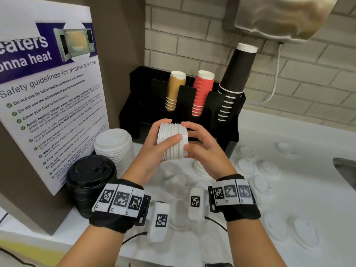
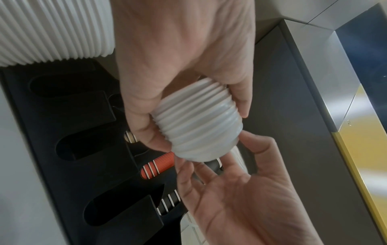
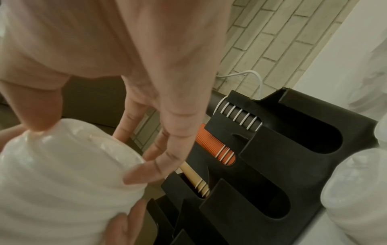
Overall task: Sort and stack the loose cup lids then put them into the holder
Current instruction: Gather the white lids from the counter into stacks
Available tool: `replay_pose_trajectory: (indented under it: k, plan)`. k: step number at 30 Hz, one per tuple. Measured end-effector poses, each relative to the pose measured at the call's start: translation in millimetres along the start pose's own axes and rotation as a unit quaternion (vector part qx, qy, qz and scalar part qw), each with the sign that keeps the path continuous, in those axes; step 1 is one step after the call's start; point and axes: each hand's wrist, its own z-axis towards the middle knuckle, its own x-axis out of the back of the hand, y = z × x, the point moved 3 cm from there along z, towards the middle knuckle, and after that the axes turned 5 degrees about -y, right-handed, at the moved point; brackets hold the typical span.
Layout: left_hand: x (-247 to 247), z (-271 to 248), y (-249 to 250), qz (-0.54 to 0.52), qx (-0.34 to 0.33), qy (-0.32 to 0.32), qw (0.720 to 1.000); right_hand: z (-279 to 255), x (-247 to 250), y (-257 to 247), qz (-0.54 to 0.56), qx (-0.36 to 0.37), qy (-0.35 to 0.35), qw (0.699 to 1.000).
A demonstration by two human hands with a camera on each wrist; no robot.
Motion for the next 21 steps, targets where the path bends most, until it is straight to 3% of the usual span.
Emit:
replay_pose_trajectory:
  k: [8, 21]
  plan:
    - [-4, -2, -1, -0.026, -0.009, 0.031, 0.999, -1, -1, -5, -0.013, 0.014, 0.010, 1.000]
    - [-10, -4, 0, -0.014, -0.004, 0.012, 1.000, -5, 8, -9, -0.040, 0.041, 0.000, 0.998]
